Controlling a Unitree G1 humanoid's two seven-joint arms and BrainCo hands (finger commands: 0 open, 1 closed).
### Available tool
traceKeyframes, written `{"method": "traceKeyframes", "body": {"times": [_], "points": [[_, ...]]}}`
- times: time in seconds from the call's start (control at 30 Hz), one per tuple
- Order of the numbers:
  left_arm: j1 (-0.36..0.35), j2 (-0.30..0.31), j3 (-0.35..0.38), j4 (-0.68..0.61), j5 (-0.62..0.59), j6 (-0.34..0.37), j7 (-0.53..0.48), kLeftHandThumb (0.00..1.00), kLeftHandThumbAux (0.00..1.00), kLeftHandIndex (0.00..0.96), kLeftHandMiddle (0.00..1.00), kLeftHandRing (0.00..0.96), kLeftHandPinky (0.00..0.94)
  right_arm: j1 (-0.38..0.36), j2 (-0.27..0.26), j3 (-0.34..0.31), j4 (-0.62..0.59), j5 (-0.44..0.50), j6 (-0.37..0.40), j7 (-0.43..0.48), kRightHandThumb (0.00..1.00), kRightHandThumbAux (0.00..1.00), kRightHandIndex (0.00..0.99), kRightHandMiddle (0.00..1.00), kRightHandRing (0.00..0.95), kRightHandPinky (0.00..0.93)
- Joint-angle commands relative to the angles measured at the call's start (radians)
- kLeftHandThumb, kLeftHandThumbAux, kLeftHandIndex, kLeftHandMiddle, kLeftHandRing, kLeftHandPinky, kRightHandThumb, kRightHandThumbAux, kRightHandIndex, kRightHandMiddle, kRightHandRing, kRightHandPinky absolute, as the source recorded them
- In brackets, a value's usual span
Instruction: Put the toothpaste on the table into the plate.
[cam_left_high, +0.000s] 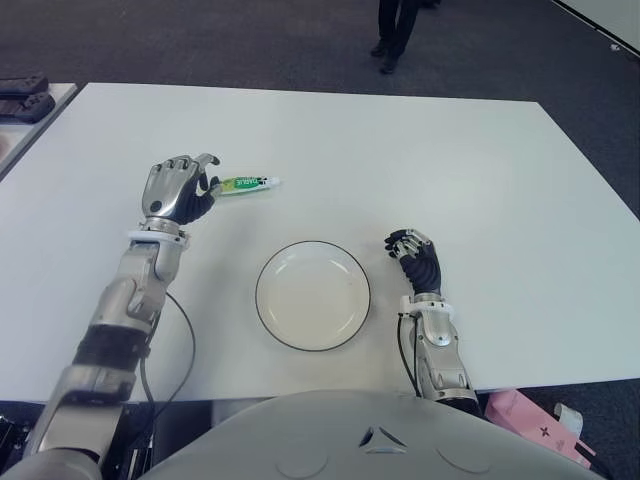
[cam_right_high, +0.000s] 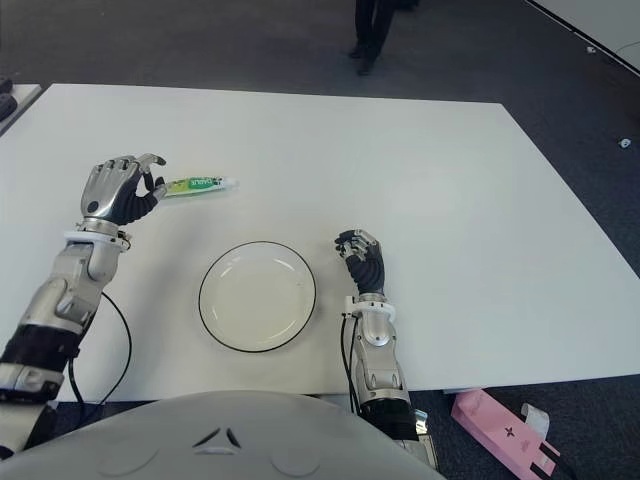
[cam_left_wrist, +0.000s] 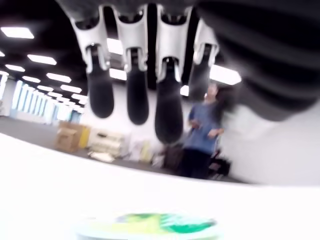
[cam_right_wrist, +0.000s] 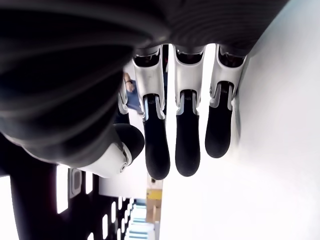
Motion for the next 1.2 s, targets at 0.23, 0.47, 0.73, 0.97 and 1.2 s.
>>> {"method": "traceKeyframes", "body": {"times": [0.23,0.47,0.73,0.97,1.2], "points": [[-0.201,0.048,-0.133,0.245,0.015,-0.049,0.006,0.465,0.263,0.011,0.068,0.067,0.091,0.009,0.001,-0.003,0.011,-0.010,0.007,-0.008,0.700,0.730,0.430,0.499,0.479,0.469],[-0.338,0.057,-0.235,0.467,0.034,-0.129,0.038,0.463,0.196,0.000,0.005,0.004,0.006,0.019,0.005,-0.001,-0.004,-0.012,0.008,-0.015,0.702,0.729,0.431,0.499,0.478,0.470],[-0.427,0.062,-0.328,0.615,0.036,-0.192,0.019,0.430,0.165,0.000,0.000,0.000,0.000,0.029,0.003,-0.001,-0.016,-0.009,0.007,-0.012,0.704,0.728,0.430,0.499,0.481,0.473],[-0.485,0.046,-0.388,0.730,0.027,-0.214,-0.014,0.410,0.137,0.000,0.000,0.000,0.000,0.035,0.002,-0.001,-0.023,-0.007,0.006,-0.010,0.703,0.729,0.430,0.502,0.485,0.484],[-0.515,0.030,-0.419,0.776,0.004,-0.236,-0.060,0.425,0.098,0.000,0.000,0.000,0.000,0.039,0.001,0.000,-0.028,-0.005,0.008,-0.005,0.703,0.729,0.430,0.500,0.482,0.472]]}}
